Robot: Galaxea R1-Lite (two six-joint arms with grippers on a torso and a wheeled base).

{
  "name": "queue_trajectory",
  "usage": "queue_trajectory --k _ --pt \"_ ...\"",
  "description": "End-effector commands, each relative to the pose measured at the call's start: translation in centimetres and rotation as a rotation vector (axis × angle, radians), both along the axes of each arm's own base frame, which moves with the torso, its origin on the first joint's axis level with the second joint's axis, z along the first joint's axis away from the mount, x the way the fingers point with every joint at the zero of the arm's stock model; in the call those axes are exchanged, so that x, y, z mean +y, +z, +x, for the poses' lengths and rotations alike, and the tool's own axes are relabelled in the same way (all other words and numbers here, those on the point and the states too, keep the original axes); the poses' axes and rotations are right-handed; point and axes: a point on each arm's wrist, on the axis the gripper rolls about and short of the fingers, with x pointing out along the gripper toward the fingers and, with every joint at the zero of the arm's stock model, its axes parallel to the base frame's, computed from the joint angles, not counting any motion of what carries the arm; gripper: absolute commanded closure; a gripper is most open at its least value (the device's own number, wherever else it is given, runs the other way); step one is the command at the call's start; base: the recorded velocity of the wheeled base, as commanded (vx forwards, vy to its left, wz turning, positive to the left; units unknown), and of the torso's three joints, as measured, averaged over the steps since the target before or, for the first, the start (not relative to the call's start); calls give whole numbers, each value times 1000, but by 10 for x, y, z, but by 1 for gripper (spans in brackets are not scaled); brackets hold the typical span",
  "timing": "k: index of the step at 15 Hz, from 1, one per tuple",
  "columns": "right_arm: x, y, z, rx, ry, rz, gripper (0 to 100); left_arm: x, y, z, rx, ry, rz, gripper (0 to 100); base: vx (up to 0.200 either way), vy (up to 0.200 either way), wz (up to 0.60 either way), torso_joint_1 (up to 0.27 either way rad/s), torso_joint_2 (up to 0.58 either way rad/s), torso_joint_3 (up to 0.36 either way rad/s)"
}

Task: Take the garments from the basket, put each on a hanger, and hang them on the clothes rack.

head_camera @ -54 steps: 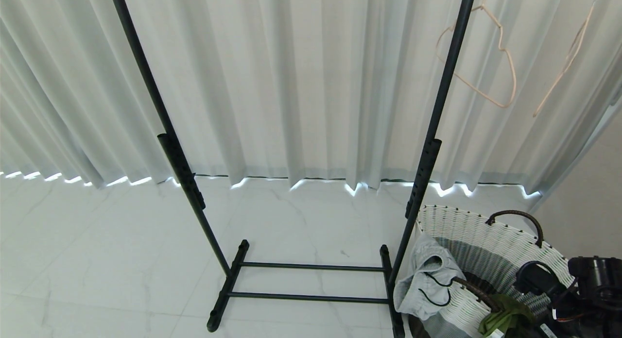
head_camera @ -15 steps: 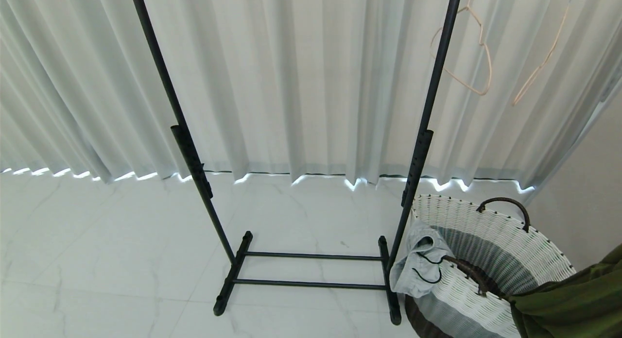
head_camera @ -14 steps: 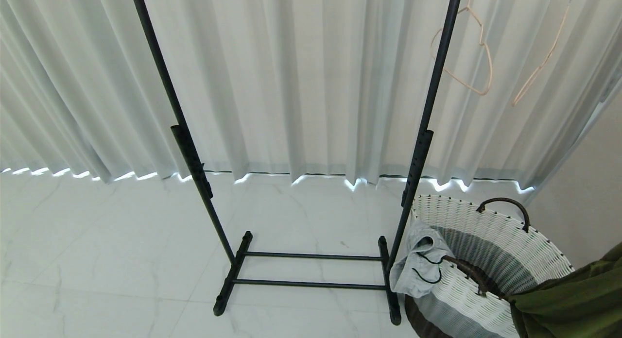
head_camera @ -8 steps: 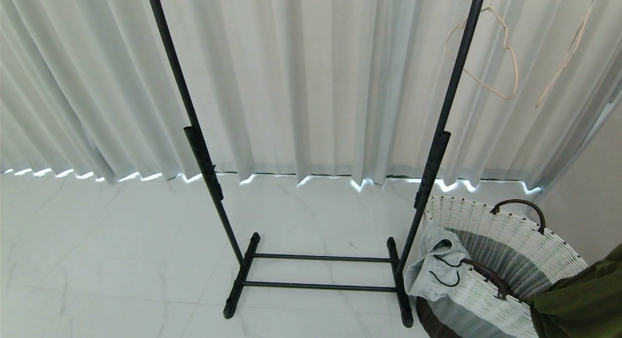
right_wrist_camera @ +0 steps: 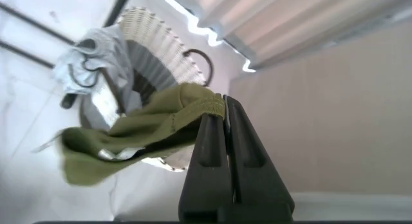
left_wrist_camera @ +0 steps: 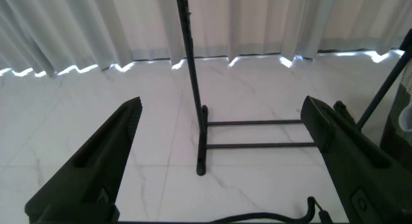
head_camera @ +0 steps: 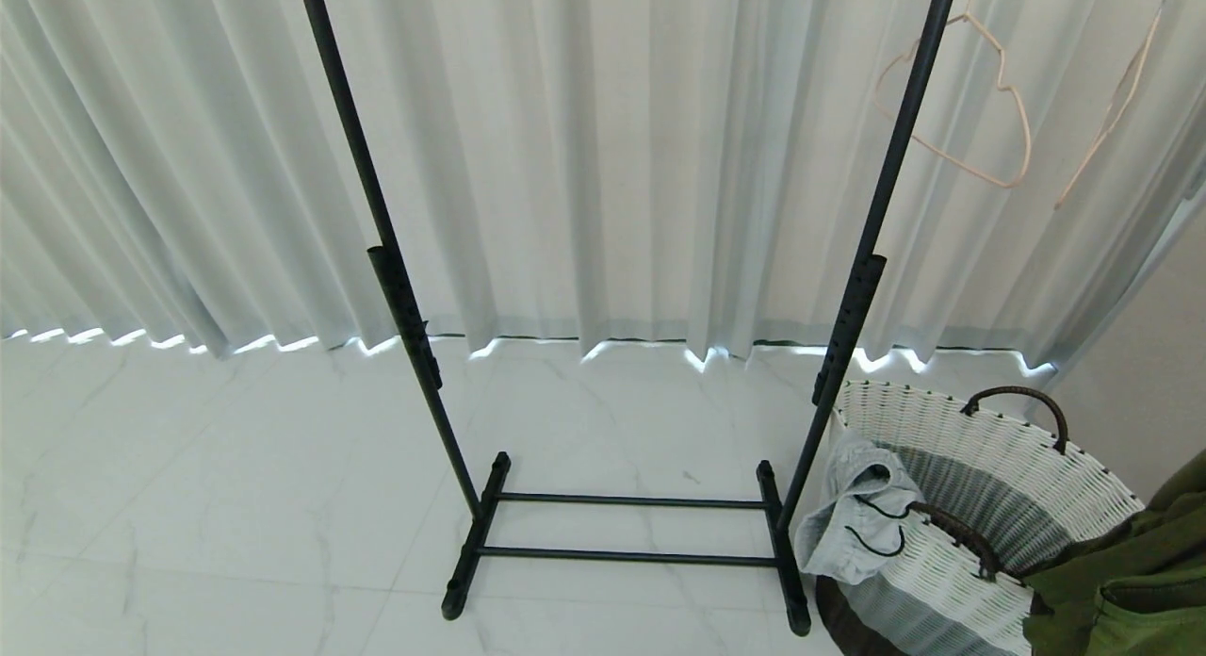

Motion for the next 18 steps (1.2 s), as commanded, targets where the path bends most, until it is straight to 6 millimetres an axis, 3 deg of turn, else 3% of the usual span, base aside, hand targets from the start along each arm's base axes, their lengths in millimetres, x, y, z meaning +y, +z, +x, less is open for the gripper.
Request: queue_trajectory --k 1,6,7,9,11,14,15,16,18 --pt "4 -2 10 36 63 -2 100 0 0 0 2 0 2 0 0 0 0 0 0 0" --pt "19 -6 14 84 269 50 100 0 1 0 -9 -5 2 0 0 0 0 0 0 0" --pt "22 -5 15 86 302 64 100 0 16 -2 -55 -35 -5 0 0 0 0 0 0 0" --pt "29 -1 19 85 357 111 100 0 85 2 -94 -178 -81 0 0 0 0 0 0 0" --pt "37 6 23 78 419 157 100 -2 132 22 -60 -267 -81 0 0 0 0 0 0 0" --pt "63 31 42 43 520 240 100 -16 145 55 62 -573 -14 0 0 0 0 0 0 0" --pt "68 35 47 37 530 253 100 -21 149 66 100 -602 -13 0 0 0 0 0 0 0" --pt "76 38 55 31 546 266 100 -35 165 96 167 -648 -17 0 0 0 0 0 0 0" --pt "87 36 60 47 579 269 100 -62 186 133 223 -736 -21 0 0 0 0 0 0 0"
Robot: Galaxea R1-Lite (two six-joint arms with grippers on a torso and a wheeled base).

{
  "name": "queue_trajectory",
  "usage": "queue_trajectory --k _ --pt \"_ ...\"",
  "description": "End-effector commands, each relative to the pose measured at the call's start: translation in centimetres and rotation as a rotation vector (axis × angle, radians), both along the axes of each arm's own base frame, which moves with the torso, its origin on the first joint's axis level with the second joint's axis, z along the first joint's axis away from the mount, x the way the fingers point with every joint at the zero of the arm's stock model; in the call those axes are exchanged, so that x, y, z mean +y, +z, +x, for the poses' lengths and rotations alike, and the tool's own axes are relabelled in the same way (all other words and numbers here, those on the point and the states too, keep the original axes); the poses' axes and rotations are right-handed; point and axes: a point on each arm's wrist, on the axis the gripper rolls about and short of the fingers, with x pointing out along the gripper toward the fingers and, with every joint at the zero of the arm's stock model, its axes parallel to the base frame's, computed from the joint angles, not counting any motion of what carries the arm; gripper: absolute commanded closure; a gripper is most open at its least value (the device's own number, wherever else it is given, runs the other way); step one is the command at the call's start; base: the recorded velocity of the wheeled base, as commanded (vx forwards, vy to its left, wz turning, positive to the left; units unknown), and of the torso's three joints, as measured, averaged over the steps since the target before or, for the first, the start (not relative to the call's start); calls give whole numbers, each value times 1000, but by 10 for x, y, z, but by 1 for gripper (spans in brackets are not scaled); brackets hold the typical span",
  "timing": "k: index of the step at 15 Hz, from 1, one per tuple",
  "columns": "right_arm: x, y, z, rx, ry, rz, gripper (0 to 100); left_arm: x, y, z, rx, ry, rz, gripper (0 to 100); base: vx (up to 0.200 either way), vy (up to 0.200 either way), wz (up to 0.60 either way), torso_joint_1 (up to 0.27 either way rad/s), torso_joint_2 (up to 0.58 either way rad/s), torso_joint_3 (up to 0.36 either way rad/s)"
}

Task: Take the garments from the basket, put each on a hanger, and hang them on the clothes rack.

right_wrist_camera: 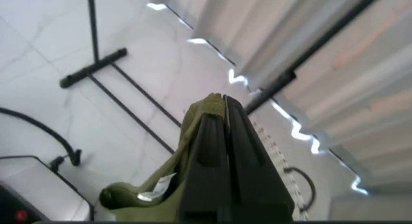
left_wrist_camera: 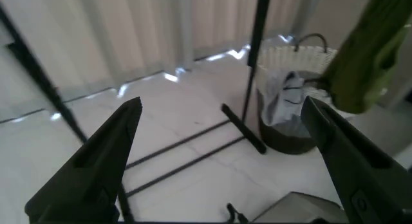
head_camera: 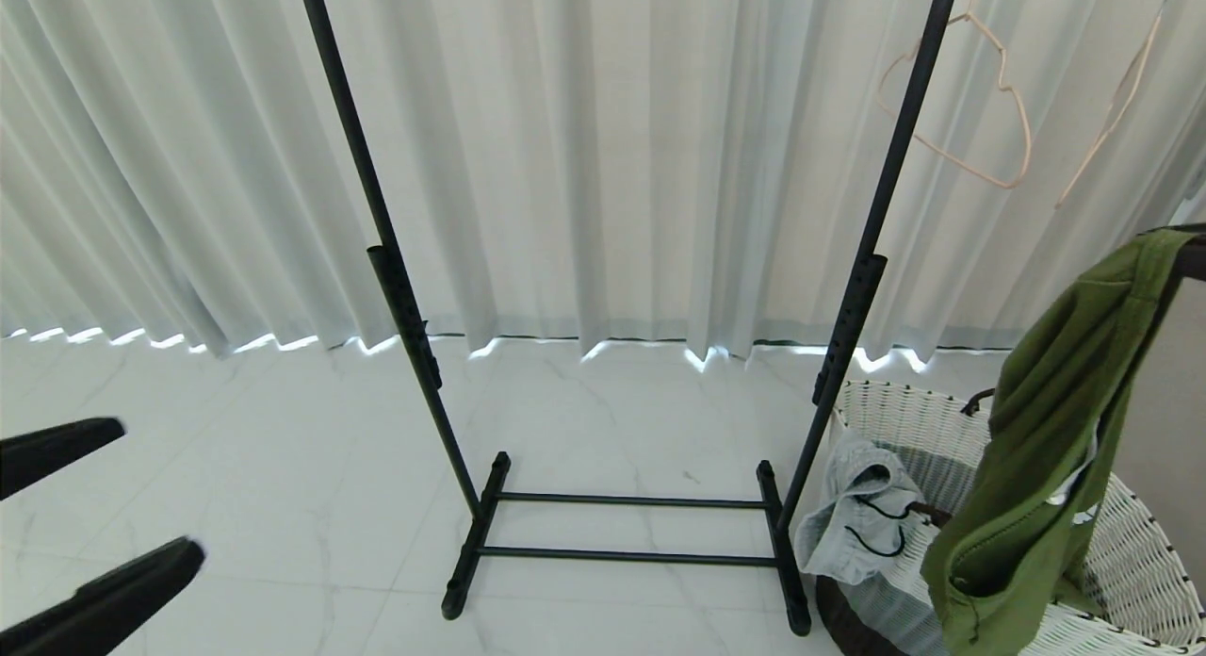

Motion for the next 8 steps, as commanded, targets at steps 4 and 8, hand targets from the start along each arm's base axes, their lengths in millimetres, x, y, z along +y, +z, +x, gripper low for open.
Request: queue_trajectory --k 4,8 --pt "38 -8 13 81 124 -3 100 -103 8 89 353 -275 41 0 0 0 0 0 0 0" --pt "55 -12 13 98 194 -22 100 -169 -29 92 487 -293 146 0 0 0 0 0 0 0"
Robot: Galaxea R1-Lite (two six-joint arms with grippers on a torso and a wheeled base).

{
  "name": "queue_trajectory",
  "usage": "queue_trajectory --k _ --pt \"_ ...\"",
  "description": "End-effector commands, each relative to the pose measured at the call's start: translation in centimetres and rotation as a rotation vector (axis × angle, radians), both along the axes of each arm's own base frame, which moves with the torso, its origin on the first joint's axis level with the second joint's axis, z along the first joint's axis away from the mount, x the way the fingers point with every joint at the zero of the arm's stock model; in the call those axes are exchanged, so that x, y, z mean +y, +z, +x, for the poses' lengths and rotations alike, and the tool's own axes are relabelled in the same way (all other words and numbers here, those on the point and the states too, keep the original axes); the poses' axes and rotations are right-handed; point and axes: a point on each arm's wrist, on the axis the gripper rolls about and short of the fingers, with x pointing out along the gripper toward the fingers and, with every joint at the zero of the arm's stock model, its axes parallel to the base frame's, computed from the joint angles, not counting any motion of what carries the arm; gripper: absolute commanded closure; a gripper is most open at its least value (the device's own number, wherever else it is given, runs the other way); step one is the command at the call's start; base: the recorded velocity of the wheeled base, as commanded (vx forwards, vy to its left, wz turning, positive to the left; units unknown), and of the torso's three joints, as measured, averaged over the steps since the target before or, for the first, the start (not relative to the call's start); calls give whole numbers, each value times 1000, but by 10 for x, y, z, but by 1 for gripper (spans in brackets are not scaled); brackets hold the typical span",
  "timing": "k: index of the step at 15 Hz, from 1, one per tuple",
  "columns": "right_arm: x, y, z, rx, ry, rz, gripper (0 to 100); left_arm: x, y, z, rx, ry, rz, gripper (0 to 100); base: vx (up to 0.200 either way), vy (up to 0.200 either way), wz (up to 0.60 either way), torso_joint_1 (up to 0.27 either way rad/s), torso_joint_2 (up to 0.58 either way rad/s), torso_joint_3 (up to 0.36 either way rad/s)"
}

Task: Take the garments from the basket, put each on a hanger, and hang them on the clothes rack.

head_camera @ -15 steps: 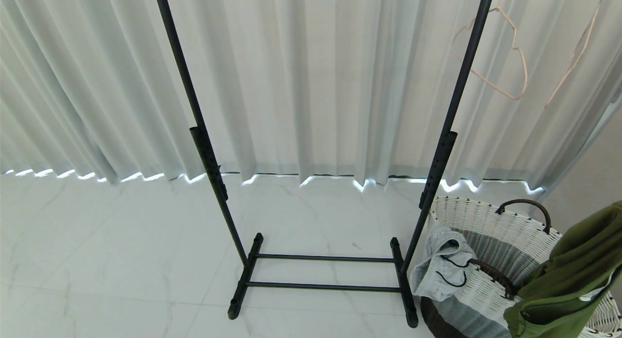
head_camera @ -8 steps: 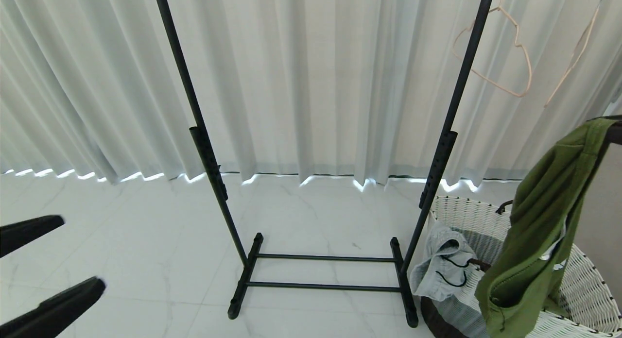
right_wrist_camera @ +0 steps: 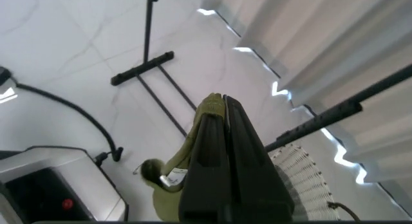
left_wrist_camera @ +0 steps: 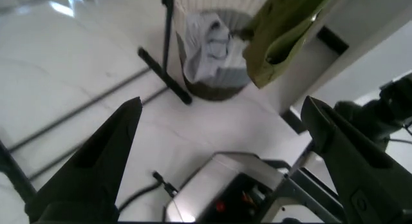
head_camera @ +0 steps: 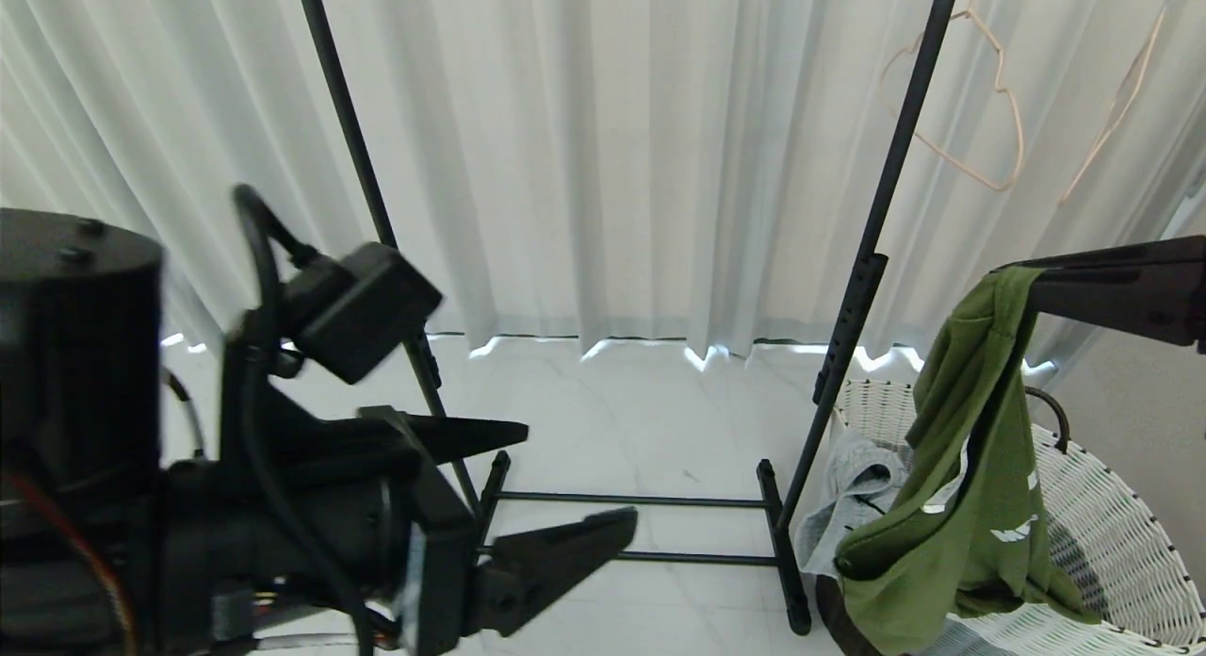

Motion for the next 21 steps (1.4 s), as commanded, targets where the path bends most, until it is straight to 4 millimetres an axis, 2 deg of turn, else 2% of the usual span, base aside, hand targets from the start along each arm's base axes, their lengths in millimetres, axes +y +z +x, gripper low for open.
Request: queue_trajectory --k 1,4,6,9,13,16,18,21 --pt "12 -5 2 18 38 -23 100 -53 -35 8 102 -75 81 0 0 0 0 0 0 0" --pt "20 -8 1 43 69 -24 100 -88 -65 13 122 -102 126 0 0 0 0 0 0 0" --pt "26 -10 -2 62 95 -22 100 -110 -76 16 118 -96 106 0 0 0 0 0 0 0" --pt "29 -11 -5 67 116 -24 100 -128 -91 35 160 -21 53 0 0 0 0 0 0 0" --pt "30 -10 -6 65 125 -22 100 -131 -106 53 191 46 21 0 0 0 0 0 0 0" --pt "30 -10 -7 63 127 -19 100 -132 -112 53 201 49 40 0 0 0 0 0 0 0" --pt "29 -9 -8 60 127 -16 100 -130 -129 50 229 44 94 0 0 0 0 0 0 0" --pt "28 -8 -8 57 127 -14 100 -125 -137 45 249 47 121 0 0 0 0 0 0 0"
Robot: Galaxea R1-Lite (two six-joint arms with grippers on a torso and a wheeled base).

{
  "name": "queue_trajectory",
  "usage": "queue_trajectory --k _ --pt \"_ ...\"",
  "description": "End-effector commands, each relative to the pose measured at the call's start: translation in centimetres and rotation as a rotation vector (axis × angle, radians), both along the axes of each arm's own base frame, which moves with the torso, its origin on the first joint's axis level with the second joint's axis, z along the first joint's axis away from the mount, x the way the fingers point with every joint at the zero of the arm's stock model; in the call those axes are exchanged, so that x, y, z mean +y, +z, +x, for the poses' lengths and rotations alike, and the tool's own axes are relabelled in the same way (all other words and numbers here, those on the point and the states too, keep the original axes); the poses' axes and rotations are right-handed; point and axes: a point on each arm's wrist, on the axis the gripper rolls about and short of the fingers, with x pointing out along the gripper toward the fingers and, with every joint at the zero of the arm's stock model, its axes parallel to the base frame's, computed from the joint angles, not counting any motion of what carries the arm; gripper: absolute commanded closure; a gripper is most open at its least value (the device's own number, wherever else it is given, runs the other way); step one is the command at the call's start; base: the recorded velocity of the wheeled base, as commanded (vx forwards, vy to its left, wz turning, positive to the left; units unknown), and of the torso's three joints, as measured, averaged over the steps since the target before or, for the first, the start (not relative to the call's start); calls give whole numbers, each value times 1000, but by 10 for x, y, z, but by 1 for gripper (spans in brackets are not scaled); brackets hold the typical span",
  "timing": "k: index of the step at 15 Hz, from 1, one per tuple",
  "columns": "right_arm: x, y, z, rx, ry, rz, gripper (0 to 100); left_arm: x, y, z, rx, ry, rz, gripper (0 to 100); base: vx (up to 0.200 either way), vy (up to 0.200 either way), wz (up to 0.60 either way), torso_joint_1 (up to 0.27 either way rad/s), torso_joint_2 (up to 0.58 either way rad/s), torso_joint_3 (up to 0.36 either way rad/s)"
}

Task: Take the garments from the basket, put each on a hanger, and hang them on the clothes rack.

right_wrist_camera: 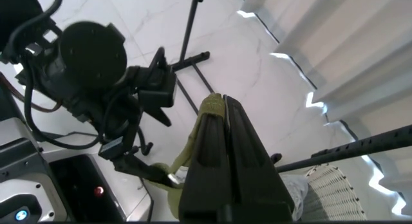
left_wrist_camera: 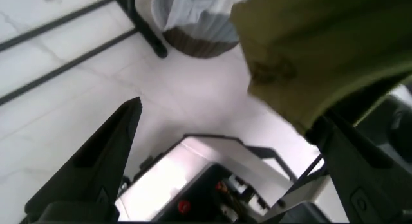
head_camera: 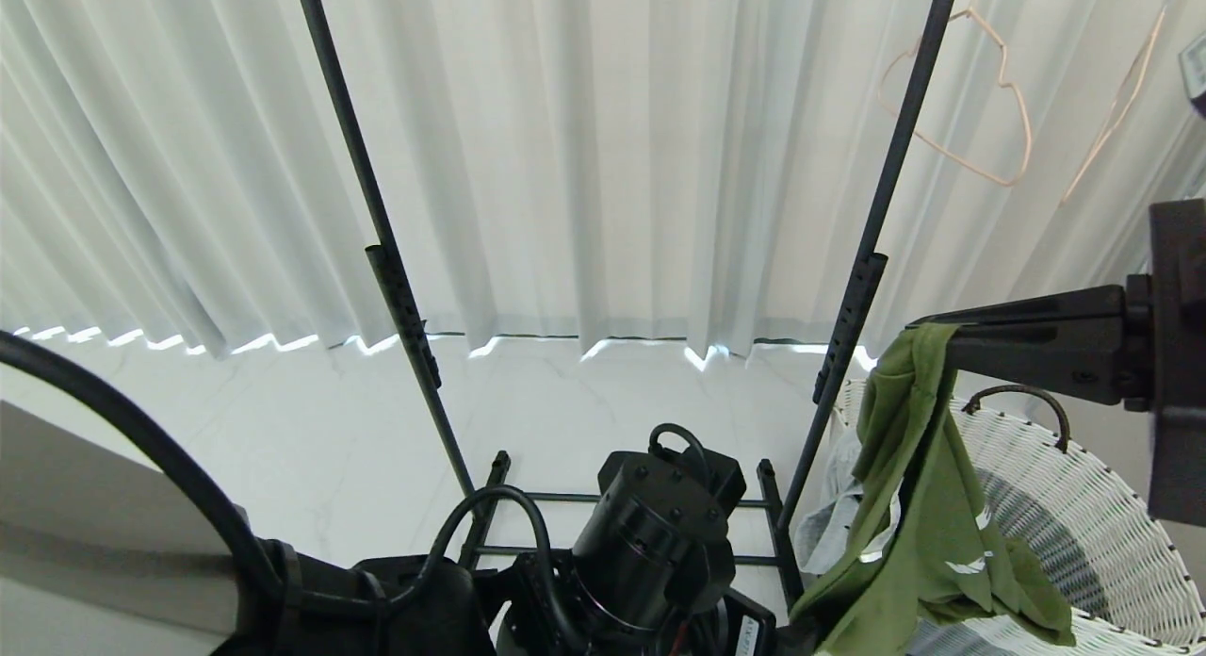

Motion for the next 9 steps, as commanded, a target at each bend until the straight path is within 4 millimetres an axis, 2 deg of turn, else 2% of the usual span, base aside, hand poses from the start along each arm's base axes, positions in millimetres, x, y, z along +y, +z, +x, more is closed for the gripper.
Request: queue_trajectory --k 1,5,6,8,9 --pt "0 1 -3 -4 12 5 100 4 -3 -3 10 0 13 0 0 0 0 0 0 0" --pt "-3 3 -9 -10 29 12 100 7 -7 -3 21 3 23 0 0 0 0 0 0 0" --pt "-6 4 -10 -12 29 15 100 8 -6 -4 21 3 23 100 0 0 0 0 0 0" --pt "-7 4 -10 -17 16 15 100 12 -1 -10 0 13 22 100 0 0 0 0 0 0" --pt "-7 4 -10 -23 -8 11 100 17 7 -21 -27 15 20 100 0 0 0 0 0 0"
